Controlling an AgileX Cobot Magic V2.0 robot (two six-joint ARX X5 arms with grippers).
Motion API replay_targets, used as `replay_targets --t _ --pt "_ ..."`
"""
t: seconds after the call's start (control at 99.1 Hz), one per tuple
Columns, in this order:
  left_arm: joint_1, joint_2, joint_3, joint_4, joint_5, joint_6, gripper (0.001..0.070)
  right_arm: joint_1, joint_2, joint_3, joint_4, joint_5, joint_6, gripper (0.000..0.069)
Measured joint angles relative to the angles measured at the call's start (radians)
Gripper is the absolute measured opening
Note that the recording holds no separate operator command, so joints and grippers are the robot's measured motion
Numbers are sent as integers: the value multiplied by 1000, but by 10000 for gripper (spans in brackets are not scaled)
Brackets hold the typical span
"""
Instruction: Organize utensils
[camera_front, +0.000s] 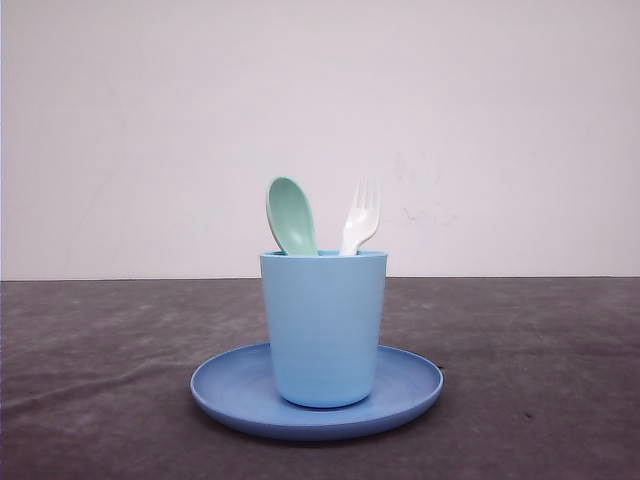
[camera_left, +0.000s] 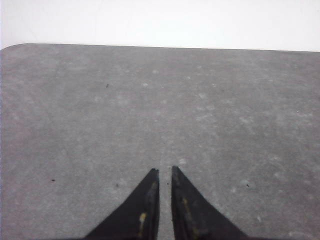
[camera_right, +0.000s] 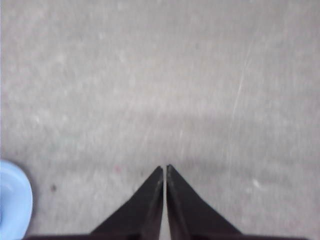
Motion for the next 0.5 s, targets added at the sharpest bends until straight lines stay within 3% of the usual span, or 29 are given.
replay_targets --t 0.242,0.504 --pt "0 0 0 0 0 0 18 -18 -45 -35 111 23 -10 9" --pt "0 0 0 0 0 0 18 -64 -351 -364 385 28 -20 9"
